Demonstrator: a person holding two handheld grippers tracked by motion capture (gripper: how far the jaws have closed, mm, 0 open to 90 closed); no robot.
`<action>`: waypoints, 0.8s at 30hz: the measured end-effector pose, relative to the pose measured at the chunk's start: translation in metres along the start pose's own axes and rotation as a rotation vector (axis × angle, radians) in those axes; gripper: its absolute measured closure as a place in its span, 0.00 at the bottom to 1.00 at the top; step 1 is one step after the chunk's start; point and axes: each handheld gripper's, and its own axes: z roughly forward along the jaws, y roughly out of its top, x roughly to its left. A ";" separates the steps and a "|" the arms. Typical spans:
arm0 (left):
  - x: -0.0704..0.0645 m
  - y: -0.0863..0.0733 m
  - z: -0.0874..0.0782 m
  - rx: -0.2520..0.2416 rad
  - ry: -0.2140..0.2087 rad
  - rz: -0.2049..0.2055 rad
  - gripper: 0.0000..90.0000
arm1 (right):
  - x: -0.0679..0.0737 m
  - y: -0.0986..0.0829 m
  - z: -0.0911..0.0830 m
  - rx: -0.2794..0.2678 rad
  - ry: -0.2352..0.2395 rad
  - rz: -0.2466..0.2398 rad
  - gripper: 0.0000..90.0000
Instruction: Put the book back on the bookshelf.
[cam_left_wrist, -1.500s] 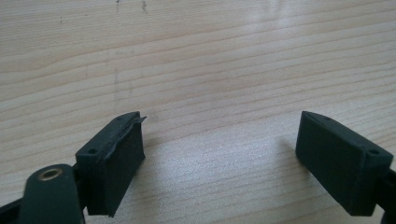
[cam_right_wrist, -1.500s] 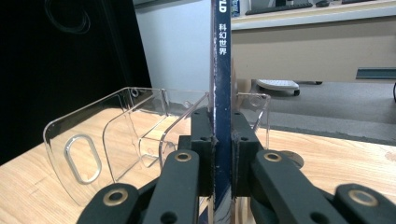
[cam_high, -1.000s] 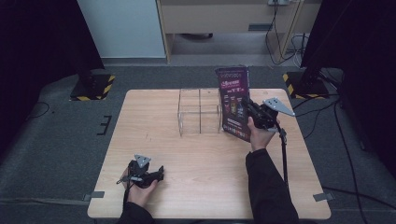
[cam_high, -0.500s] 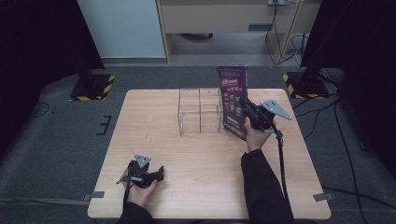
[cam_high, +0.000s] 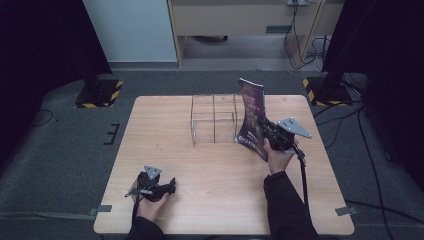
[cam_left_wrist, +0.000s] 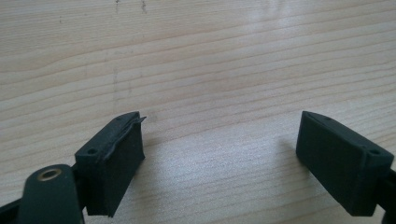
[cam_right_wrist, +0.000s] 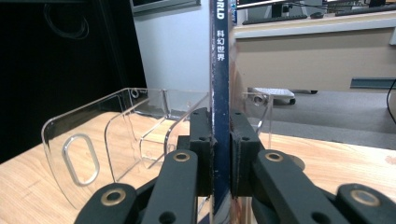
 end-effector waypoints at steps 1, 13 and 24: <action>0.000 0.000 0.000 0.000 0.000 0.000 0.16 | 0.000 -0.001 -0.001 0.004 0.001 -0.002 0.91; 0.000 0.000 0.000 0.001 0.001 0.001 0.15 | 0.001 -0.007 -0.016 0.049 0.012 -0.027 0.87; 0.000 0.000 0.000 0.001 0.001 0.001 0.15 | 0.007 -0.009 -0.034 0.147 -0.041 -0.031 0.88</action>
